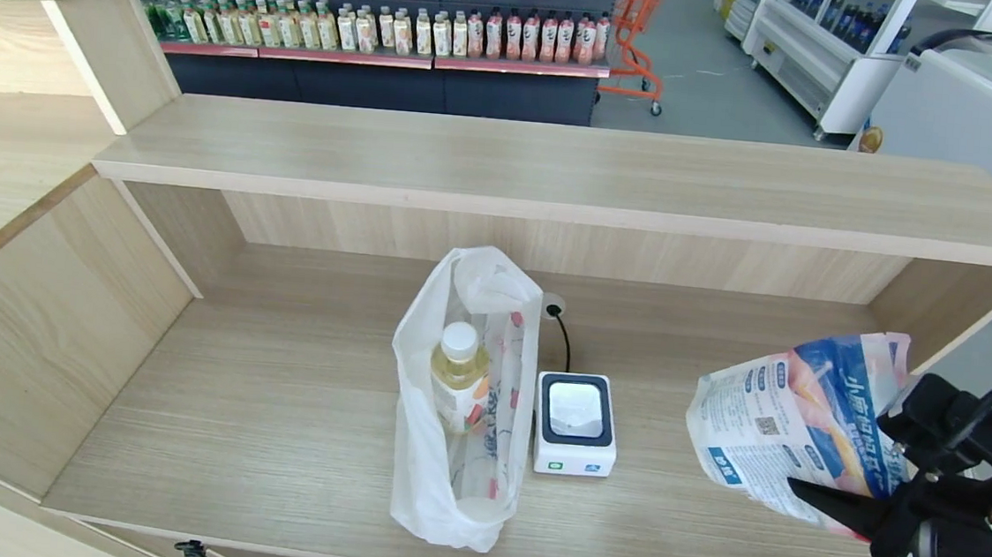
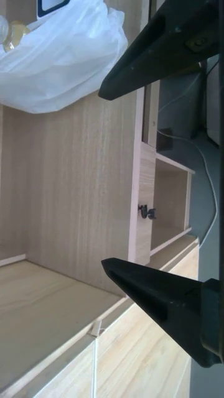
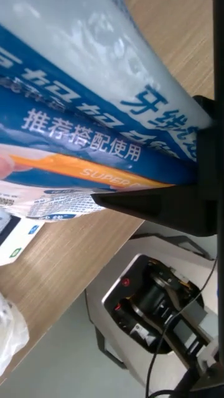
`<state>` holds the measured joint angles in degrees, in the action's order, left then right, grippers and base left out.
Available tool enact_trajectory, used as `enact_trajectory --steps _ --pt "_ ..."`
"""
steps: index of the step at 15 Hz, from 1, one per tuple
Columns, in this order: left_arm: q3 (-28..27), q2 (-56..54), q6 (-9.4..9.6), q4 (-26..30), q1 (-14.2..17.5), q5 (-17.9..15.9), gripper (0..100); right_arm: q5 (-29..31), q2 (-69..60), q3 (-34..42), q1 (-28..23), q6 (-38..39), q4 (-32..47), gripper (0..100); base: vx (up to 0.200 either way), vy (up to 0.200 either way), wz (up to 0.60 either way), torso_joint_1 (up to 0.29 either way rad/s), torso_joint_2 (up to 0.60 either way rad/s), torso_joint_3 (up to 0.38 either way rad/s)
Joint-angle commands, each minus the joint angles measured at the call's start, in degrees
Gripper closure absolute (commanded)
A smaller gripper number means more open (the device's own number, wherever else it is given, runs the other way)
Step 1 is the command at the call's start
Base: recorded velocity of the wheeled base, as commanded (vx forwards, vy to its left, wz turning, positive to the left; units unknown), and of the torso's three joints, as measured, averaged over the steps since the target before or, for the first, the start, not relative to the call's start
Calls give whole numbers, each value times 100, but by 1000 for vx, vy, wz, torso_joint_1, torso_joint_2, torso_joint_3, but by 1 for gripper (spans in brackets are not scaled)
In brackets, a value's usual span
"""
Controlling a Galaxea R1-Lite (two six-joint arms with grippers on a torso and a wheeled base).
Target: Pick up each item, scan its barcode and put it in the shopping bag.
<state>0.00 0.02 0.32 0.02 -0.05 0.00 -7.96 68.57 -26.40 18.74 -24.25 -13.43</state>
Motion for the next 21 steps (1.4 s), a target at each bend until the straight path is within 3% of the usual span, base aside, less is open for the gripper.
enact_trajectory --steps 1,4,9,13,21 --pt "0 -2 -14 -2 -4 0 0 -4 192 -49 7 8 -45 100 0 0 0 0 0 0" --pt "0 -2 -5 -2 -4 0 0 -100 649 -40 60 -115 -599 100 0 0 0 0 0 0" --pt "0 -2 -14 -2 5 0 0 -100 1835 -31 42 -1223 -1979 100 0 0 0 0 0 0" --pt "0 -2 -5 -2 -4 0 0 -197 3048 -49 130 -1592 -3737 100 0 0 0 0 0 0" --pt "0 -2 -14 -2 -4 9 0 -549 3593 -102 130 -1601 -4027 100 0 0 0 0 0 0"
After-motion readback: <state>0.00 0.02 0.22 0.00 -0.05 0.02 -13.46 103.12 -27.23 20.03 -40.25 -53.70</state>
